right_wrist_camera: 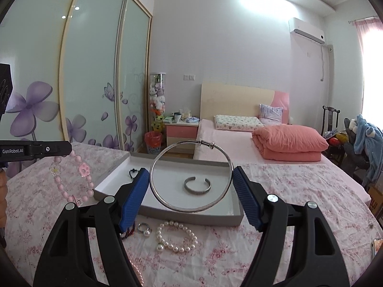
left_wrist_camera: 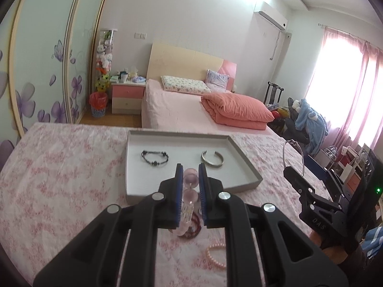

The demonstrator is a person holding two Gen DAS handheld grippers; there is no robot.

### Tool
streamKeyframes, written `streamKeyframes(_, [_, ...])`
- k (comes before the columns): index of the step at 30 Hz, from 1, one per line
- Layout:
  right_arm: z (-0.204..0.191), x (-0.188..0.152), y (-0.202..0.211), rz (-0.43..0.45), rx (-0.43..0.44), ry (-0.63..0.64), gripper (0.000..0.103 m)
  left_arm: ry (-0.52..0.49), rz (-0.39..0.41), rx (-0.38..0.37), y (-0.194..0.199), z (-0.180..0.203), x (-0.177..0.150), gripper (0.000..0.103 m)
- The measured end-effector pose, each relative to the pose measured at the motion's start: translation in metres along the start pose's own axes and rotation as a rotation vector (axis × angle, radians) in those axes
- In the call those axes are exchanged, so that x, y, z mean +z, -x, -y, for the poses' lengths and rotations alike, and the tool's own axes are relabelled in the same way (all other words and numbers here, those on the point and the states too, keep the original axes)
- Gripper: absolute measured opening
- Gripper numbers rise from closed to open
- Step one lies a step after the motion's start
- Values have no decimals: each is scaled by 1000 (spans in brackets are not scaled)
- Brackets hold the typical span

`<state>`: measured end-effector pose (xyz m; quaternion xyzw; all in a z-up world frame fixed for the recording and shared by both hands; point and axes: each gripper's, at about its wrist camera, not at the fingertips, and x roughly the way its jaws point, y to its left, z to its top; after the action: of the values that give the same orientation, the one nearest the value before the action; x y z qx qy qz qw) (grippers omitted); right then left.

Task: Organize jewelry
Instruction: 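Lift and carry the pink bracelet and silver hoop over the tray with both grippers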

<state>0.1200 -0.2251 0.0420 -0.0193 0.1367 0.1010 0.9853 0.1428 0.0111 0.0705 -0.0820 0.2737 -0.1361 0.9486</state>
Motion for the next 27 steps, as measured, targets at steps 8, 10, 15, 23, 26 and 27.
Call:
streamKeyframes(8, [4, 14, -23, 39, -13, -4, 72, -3, 21, 37, -22, 3, 25, 14])
streamKeyframes(10, [4, 15, -35, 38, -14, -3, 72, -5, 18, 50, -34, 2, 33, 14])
streamKeyframes(15, [4, 14, -67, 15, -17, 11, 72, -7, 2, 71, -63, 0, 46, 14])
streamKeyframes(23, [13, 2, -132, -142, 4, -25, 72, 5, -53, 119, -121, -14, 56, 14])
streamKeyframes(26, [16, -4, -155, -224, 4, -46, 72, 15, -88, 131, -143, -20, 53, 14])
streamKeyframes(27, [16, -5, -161, -248, 6, -52, 72, 16, -96, 132, -148, -22, 53, 14])
